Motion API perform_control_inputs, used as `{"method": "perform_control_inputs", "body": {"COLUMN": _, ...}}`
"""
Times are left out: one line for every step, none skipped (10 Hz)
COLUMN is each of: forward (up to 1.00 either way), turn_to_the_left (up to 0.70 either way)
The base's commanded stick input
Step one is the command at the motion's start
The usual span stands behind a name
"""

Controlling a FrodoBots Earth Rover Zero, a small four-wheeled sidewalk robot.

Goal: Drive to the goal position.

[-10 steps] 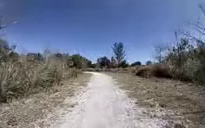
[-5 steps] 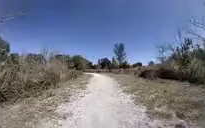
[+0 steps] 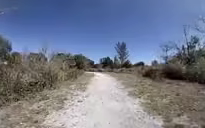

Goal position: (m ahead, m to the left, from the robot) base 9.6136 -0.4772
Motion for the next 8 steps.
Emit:
{"method": "perform_control_inputs", "body": {"forward": 0.7, "turn_to_the_left": 0.0}}
{"method": "perform_control_inputs", "body": {"forward": 0.7, "turn_to_the_left": 0.0}}
{"method": "perform_control_inputs", "body": {"forward": 0.7, "turn_to_the_left": -0.07}}
{"method": "perform_control_inputs", "body": {"forward": 0.7, "turn_to_the_left": -0.15}}
{"method": "perform_control_inputs", "body": {"forward": 0.7, "turn_to_the_left": -0.23}}
{"method": "perform_control_inputs", "body": {"forward": 0.7, "turn_to_the_left": -0.31}}
{"method": "perform_control_inputs", "body": {"forward": 0.7, "turn_to_the_left": -0.19}}
{"method": "perform_control_inputs", "body": {"forward": 0.7, "turn_to_the_left": 0.0}}
